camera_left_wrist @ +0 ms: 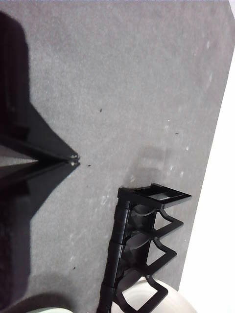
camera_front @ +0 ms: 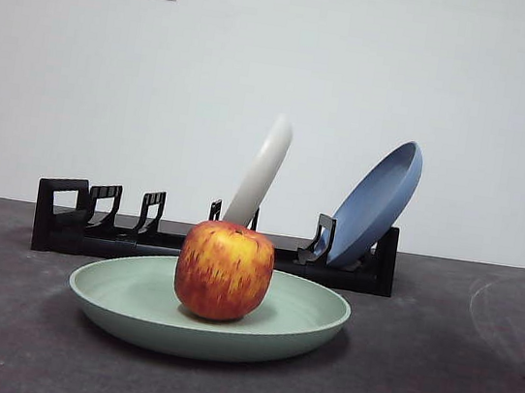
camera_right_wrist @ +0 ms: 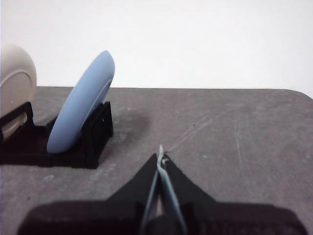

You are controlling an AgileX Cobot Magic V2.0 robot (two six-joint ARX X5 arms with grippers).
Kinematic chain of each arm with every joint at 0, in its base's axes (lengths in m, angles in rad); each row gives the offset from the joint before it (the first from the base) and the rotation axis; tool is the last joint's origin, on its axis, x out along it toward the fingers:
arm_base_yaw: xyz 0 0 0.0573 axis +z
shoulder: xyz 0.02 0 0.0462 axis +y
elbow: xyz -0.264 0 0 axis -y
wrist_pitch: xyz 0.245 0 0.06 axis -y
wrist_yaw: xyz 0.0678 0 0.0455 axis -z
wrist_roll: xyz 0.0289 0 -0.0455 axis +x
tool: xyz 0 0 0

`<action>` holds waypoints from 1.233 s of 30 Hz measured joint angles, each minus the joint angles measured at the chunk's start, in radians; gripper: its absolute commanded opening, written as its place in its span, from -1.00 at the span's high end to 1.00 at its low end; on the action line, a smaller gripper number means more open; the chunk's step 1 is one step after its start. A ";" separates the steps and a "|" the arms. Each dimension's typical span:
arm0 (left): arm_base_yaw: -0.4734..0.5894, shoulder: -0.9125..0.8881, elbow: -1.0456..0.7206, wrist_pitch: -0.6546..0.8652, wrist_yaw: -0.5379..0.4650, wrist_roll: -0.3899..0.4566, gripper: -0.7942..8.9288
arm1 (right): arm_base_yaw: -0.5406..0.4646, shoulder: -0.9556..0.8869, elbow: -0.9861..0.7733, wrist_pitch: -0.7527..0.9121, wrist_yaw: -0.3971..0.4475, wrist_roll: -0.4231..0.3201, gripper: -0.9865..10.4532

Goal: Take the green plate from the plate rack,put the plate on the table,take the apple from the table,put the apple in the plate

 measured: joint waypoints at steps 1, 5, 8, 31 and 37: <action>0.000 0.000 0.000 0.000 0.000 0.000 0.84 | -0.001 -0.023 0.000 -0.034 0.000 -0.006 0.86; 0.000 0.000 0.000 0.000 0.000 0.000 0.84 | -0.013 -0.103 0.000 -0.178 0.000 -0.013 0.86; 0.000 0.000 0.000 0.000 0.000 0.000 0.84 | -0.013 -0.157 0.000 -0.304 0.000 -0.013 0.86; 0.000 0.003 0.000 0.000 0.000 0.000 0.84 | -0.013 -0.323 -0.001 -0.476 0.020 0.006 0.86; 0.000 0.003 0.000 0.000 0.000 0.000 0.84 | -0.013 -0.323 -0.001 -0.476 0.020 0.006 0.86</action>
